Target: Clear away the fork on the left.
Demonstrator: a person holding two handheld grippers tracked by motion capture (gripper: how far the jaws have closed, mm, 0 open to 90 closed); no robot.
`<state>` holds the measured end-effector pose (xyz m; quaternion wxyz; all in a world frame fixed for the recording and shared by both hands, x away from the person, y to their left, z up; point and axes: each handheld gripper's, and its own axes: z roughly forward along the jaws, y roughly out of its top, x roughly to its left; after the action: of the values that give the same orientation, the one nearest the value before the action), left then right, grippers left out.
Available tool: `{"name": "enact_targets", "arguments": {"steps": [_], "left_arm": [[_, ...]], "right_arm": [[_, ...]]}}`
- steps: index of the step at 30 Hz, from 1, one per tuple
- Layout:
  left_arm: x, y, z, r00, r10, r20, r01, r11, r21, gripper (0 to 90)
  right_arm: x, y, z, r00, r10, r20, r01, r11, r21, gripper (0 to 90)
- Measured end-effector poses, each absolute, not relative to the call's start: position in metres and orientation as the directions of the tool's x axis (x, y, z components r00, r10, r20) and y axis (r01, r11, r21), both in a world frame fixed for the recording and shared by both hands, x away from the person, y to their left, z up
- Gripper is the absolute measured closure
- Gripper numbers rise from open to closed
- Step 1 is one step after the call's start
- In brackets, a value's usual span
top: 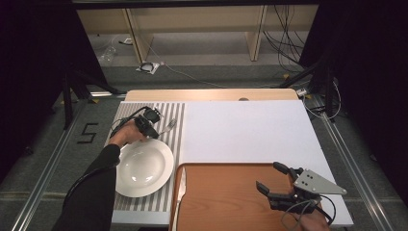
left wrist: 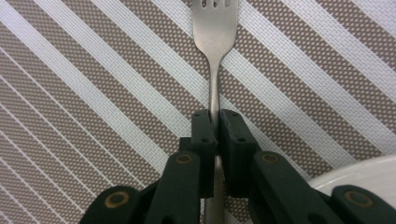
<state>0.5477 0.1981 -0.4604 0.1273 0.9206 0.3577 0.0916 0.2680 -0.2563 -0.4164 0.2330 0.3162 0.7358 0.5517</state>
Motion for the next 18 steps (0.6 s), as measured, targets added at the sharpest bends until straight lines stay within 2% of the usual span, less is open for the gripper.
{"name": "enact_targets", "arguments": {"steps": [18], "left_arm": [[0.547,0.193,-0.420,0.704,0.665,0.249,0.568,-0.738,0.364,84.2]], "right_arm": [[0.267,-0.256,-0.415,-0.692,0.722,0.007,0.210,0.192,0.959,18.0]]}}
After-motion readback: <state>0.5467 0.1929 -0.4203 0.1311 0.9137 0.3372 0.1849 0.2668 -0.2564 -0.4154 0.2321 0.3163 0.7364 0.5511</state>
